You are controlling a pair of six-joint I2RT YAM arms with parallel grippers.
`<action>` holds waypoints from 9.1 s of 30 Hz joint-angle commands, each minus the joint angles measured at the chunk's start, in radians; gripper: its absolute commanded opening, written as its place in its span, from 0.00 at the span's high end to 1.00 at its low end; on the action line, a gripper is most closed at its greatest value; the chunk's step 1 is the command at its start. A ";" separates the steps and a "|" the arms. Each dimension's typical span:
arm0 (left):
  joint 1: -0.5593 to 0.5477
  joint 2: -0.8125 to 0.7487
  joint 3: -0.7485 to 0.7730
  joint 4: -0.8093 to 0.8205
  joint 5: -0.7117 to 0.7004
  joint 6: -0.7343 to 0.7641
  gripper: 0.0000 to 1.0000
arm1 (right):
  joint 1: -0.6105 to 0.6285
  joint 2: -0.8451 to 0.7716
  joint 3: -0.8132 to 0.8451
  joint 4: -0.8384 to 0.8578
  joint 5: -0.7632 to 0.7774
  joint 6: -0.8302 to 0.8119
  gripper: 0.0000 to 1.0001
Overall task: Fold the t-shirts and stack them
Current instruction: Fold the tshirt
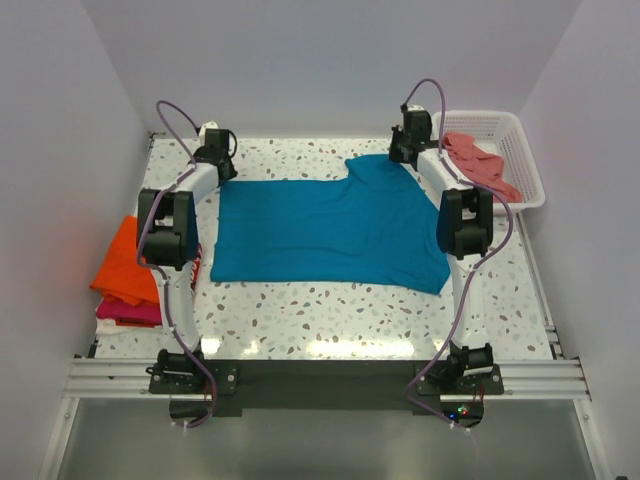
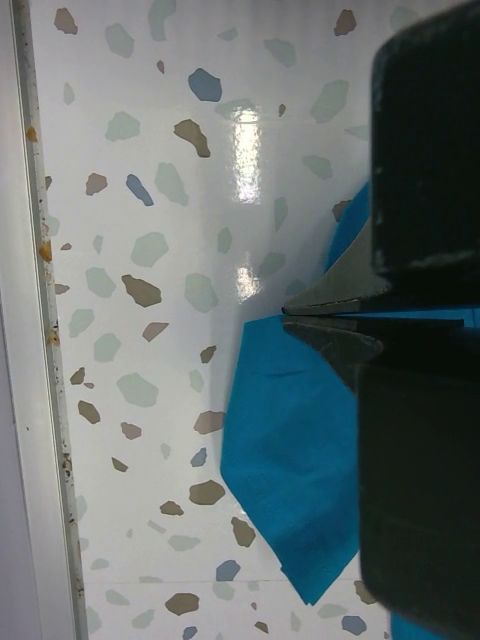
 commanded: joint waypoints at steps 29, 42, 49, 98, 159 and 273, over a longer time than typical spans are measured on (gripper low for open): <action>0.006 -0.013 -0.013 0.019 0.010 -0.002 0.65 | 0.003 -0.126 -0.068 0.054 -0.001 -0.004 1.00; 0.004 0.027 0.004 -0.001 0.007 -0.013 0.67 | 0.003 -0.157 -0.134 0.086 -0.013 0.006 1.00; 0.004 0.051 0.020 -0.001 0.010 -0.025 0.80 | 0.003 -0.157 -0.131 0.074 -0.018 0.006 1.00; 0.066 -0.189 -0.168 0.145 0.173 -0.154 1.00 | -0.011 -0.666 -0.622 0.063 -0.006 0.087 1.00; -0.259 -0.625 -0.713 0.210 0.145 -0.286 0.47 | 0.176 -0.713 -0.875 0.047 0.054 0.211 0.55; -0.328 -0.578 -0.815 0.267 0.133 -0.283 0.53 | 0.520 -0.862 -1.131 0.186 0.401 0.395 1.00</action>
